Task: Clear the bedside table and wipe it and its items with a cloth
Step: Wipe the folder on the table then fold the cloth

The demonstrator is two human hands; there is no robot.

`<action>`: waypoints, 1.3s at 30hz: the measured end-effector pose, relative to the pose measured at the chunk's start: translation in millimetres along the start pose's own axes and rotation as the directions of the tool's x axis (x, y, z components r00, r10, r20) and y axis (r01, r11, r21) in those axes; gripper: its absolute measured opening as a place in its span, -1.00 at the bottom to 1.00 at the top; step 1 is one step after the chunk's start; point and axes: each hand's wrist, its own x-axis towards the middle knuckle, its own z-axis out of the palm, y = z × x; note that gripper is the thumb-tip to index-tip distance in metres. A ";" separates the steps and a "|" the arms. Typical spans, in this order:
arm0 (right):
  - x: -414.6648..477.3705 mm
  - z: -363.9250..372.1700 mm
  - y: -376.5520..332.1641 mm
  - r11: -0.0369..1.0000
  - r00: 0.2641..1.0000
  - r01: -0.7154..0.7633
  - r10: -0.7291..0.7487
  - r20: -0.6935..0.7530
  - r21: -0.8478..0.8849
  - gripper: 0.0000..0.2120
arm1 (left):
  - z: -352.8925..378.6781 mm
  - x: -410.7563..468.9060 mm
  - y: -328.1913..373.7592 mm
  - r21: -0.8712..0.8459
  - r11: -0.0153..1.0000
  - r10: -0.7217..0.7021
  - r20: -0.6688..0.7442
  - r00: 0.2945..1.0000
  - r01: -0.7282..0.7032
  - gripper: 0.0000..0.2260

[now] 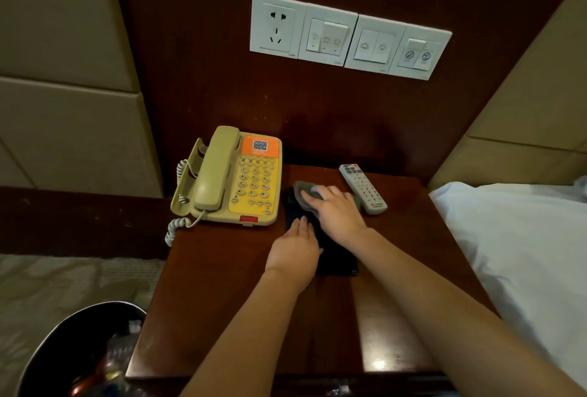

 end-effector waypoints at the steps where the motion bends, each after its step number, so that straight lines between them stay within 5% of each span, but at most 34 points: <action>1: -6.5 0.8 9.3 1.000 1.000 -0.018 0.018 0.003 -0.005 -0.46 | -0.3 -0.4 0.5 0.003 1.000 0.001 0.011 1.000 -0.001 -0.50; 8: -36.8 7.0 29.6 0.982 0.985 -0.171 0.171 0.014 0.080 -0.48 | 0.9 -0.7 -1.2 -0.057 0.998 -0.006 0.033 0.999 0.008 -0.50; 20: 25.3 -3.8 -15.5 0.975 0.995 0.048 -0.065 0.073 0.217 -0.51 | 0.1 -1.2 -3.1 -0.143 0.990 -0.010 -0.010 1.000 0.009 -0.51; 29: -4.4 7.9 29.0 0.955 0.987 -0.155 0.140 0.077 0.252 -0.51 | 3.0 -0.3 -4.0 -0.100 0.995 -0.011 0.002 1.000 0.011 -0.50; 39: 35.9 -10.8 -22.4 0.977 0.990 -0.007 -0.024 0.142 0.215 -0.58 | -0.7 0.2 -3.3 -0.165 0.986 -0.019 0.004 1.000 0.020 -0.49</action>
